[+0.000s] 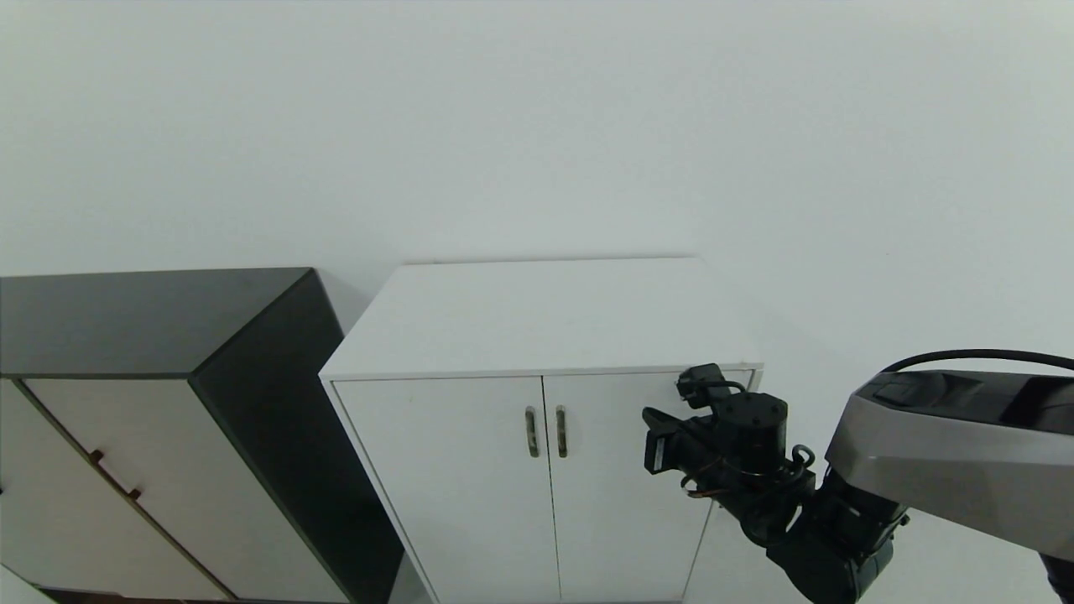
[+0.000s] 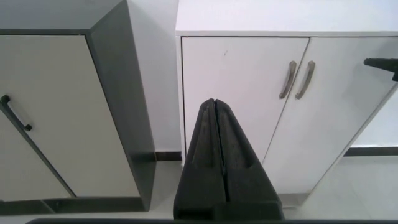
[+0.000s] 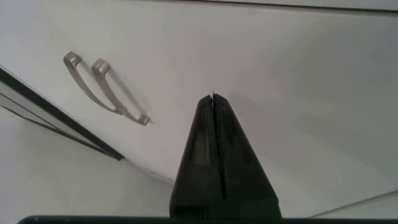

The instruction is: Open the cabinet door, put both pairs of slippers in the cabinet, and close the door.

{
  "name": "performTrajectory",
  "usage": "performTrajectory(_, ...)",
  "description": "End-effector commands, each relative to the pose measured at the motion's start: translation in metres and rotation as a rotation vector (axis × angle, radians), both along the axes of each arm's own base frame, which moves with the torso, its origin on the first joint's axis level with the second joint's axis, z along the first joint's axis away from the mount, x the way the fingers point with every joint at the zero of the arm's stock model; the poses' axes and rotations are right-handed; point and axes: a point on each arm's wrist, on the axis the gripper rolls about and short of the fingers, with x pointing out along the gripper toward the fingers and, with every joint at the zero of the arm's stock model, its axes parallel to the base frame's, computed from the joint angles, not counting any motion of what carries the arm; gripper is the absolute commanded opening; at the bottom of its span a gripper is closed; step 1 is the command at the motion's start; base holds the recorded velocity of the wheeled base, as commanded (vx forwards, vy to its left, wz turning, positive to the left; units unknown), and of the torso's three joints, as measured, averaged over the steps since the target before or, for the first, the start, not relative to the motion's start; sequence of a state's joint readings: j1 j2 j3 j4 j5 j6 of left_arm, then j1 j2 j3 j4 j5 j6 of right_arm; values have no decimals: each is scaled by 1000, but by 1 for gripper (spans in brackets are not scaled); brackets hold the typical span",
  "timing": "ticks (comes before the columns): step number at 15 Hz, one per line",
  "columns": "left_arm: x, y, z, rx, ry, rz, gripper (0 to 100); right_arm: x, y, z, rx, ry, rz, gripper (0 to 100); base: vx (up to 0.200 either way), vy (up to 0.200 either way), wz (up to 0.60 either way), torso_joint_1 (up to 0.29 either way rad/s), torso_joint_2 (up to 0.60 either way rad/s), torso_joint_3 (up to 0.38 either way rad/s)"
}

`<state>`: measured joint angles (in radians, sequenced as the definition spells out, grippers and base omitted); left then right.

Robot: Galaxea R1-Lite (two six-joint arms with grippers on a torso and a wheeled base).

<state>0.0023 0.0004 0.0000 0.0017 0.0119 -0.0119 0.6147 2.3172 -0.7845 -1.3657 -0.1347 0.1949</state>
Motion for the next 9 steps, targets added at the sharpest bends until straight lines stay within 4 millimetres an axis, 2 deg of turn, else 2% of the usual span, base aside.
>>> performTrajectory(1,0,0,0,0,1,3,0,-1,0,-2,-3,4,-1,0,0,0,0,0,0,0)
performTrajectory(5,0,0,0,-2,-1,1,0,-5,-2,-4,-12,16,2,0,0,0,0,0,0,0)
performTrajectory(9,0,0,0,7,1,-7,0,-31,-7,13,-18,20,20,0,0,0,0,0,0,0)
